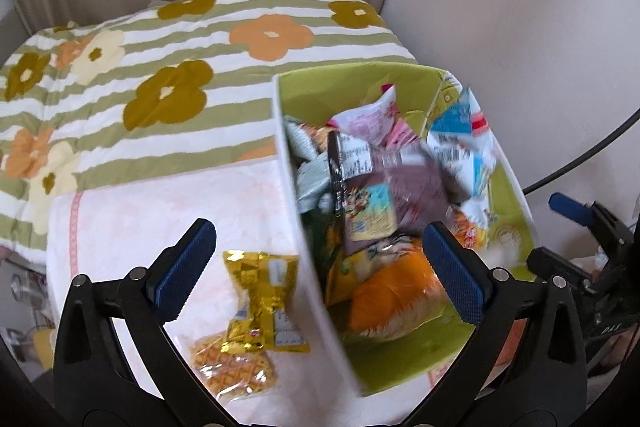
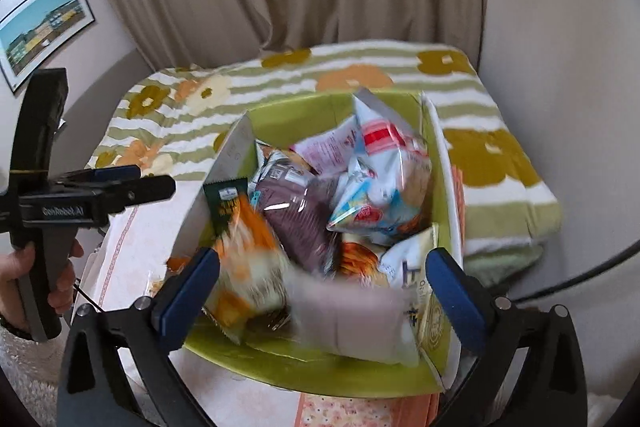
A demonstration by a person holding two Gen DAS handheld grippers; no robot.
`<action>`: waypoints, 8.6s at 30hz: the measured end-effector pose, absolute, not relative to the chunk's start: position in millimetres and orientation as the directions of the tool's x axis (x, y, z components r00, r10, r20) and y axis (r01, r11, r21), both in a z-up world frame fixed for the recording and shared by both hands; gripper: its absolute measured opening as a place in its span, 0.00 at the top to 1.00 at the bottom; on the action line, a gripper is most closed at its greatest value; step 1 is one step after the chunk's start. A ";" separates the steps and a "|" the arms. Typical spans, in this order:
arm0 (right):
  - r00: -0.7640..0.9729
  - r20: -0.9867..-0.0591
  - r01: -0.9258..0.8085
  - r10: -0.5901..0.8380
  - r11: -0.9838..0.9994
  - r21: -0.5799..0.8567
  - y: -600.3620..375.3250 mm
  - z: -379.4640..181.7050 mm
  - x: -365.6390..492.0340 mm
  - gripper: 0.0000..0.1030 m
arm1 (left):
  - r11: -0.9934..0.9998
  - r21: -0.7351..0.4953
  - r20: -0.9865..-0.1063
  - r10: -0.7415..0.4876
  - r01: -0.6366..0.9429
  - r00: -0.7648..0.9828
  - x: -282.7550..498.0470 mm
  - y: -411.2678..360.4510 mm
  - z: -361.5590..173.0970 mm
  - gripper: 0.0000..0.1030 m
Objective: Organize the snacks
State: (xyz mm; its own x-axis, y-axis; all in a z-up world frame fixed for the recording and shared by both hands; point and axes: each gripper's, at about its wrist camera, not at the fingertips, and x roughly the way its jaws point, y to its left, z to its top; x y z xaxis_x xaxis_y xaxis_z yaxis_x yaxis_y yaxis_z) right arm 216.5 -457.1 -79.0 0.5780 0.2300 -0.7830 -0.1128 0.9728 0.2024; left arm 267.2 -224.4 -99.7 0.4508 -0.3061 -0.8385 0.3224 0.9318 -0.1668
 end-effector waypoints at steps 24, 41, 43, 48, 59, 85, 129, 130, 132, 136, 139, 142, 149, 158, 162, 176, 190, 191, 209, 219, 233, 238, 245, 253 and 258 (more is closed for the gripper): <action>0.603 -0.745 -0.178 0.286 0.958 0.223 -384.4 -62.2 205.0 0.00 | 0.970 -0.164 -0.847 -0.231 0.179 0.478 218.2 -87.2 -101.7 0.00; 0.581 -0.792 0.023 0.189 0.969 0.247 -268.9 -96.9 173.7 0.00 | 0.857 -0.189 -0.868 -0.374 0.479 0.327 217.8 -18.6 -140.0 0.01; 0.573 -0.801 0.044 0.173 0.970 0.241 -265.6 -102.8 168.1 0.00 | 0.815 -0.174 -0.875 -0.386 0.553 0.293 215.8 -27.8 -148.9 0.01; 0.548 -0.826 0.107 0.133 0.968 0.227 -267.5 -119.1 153.8 0.00 | 0.643 -0.117 -0.900 -0.391 0.757 0.193 202.6 -63.7 -178.6 0.00; 0.444 -0.888 0.148 0.123 0.967 0.207 -278.9 -175.6 145.9 0.00 | 0.441 -0.121 -0.944 -0.329 0.889 0.035 198.2 -126.5 -258.6 0.01; 0.398 -0.900 0.117 0.179 0.963 0.243 -238.6 -208.8 162.1 0.00 | 0.464 0.065 -0.946 -0.254 0.883 0.204 207.1 -103.3 -278.9 0.17; 0.483 -0.870 0.412 -0.097 0.902 0.128 -192.2 -236.6 285.6 0.07 | 0.823 -0.075 -0.943 -0.242 0.563 0.228 279.4 18.9 -280.0 0.17; 0.479 -0.872 0.406 -0.100 0.906 0.119 -192.2 -237.7 287.7 0.15 | 0.824 -0.077 -0.943 -0.243 0.562 0.227 279.5 19.2 -279.9 0.17; 0.465 -0.880 0.387 -0.100 0.917 0.100 -192.1 -239.8 289.8 0.33 | 0.827 -0.081 -0.942 -0.245 0.556 0.227 280.6 19.9 -279.9 0.17; 0.447 -0.889 0.336 -0.097 0.940 0.066 -188.4 -243.8 288.2 0.37 | 0.832 -0.075 -0.944 -0.236 0.550 0.229 282.4 19.0 -281.0 0.17; 0.455 -0.887 0.308 -0.083 0.949 0.069 -187.0 -243.2 285.5 0.39 | 0.831 -0.055 -0.945 -0.222 0.554 0.240 281.6 17.6 -281.1 0.18; 0.471 -0.880 0.285 -0.052 0.954 0.097 -186.1 -239.1 283.9 0.40 | 0.839 -0.062 -0.943 -0.227 0.540 0.244 282.4 19.8 -278.9 0.21; 0.540 -0.842 0.221 -0.015 0.967 0.124 -179.4 -200.1 273.4 0.40 | 0.858 -0.059 -0.924 -0.240 0.510 0.297 280.5 28.8 -247.1 0.22; 0.656 -0.752 0.135 0.060 0.971 0.196 -198.5 -108.4 251.1 0.40 | 0.882 -0.031 -0.867 -0.259 0.471 0.427 272.7 11.1 -154.3 0.22; 0.697 -0.712 0.101 0.085 0.971 0.215 -230.5 -70.9 232.6 0.40 | 0.884 -0.023 -0.830 -0.277 0.466 0.484 264.8 -15.8 -111.3 0.22; 0.726 -0.679 0.036 0.114 0.979 0.203 -401.8 -23.9 193.7 0.40 | 0.901 -0.111 -0.748 -0.353 0.419 0.562 227.7 -181.2 -50.5 0.22; 0.666 -0.728 0.029 0.162 0.970 0.242 -480.6 -54.9 184.1 0.40 | 0.927 -0.176 -0.800 -0.331 0.332 0.501 234.1 -277.5 -104.6 0.17; 0.664 -0.731 0.029 0.161 0.970 0.240 -480.9 -55.3 183.9 0.40 | 0.928 -0.171 -0.805 -0.326 0.332 0.495 235.4 -279.0 -106.6 0.10; 0.614 -0.767 0.023 0.188 0.966 0.256 -458.5 -72.9 206.8 0.28 | 0.957 -0.119 -0.801 -0.250 0.264 0.544 212.0 -221.8 -92.3 0.01; 0.675 -0.728 0.074 0.120 0.971 0.229 -447.1 -54.6 181.2 0.02 | 0.971 -0.080 -0.773 -0.203 0.225 0.601 175.0 -175.1 -72.0 0.01; 0.791 -0.609 0.024 0.054 0.993 0.119 -383.7 44.0 74.4 0.02 | 0.985 -0.031 -0.648 -0.148 0.168 0.747 64.1 -109.0 11.7 0.01; 0.819 -0.572 0.026 0.040 0.994 0.106 -367.2 62.0 32.6 0.02 | 0.990 -0.039 -0.618 -0.131 0.137 0.775 22.5 -85.9 28.3 0.01; 0.839 -0.544 0.061 -0.015 0.996 0.066 -353.1 62.6 -5.6 0.02 | 0.995 -0.002 -0.560 -0.086 0.103 0.824 -22.4 -75.7 38.3 0.01; 0.844 -0.536 0.071 -0.027 0.996 0.062 -350.4 61.0 -16.1 0.02 | 0.993 0.039 -0.516 -0.072 0.107 0.854 -41.7 -80.8 45.9 0.01; 0.848 -0.529 0.076 -0.031 0.995 0.064 -348.4 64.7 -19.7 0.02 | 0.994 0.029 -0.515 -0.078 0.109 0.853 -42.5 -77.9 48.7 0.01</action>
State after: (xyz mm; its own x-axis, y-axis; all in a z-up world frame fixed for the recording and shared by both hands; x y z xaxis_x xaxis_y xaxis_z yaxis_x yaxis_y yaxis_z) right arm -19.7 -348.4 64.7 0.8483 -0.0308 -0.5286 0.0757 0.9951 0.0635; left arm -42.5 -77.9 48.7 0.8535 -0.0783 -0.5152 0.1089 0.9936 0.0293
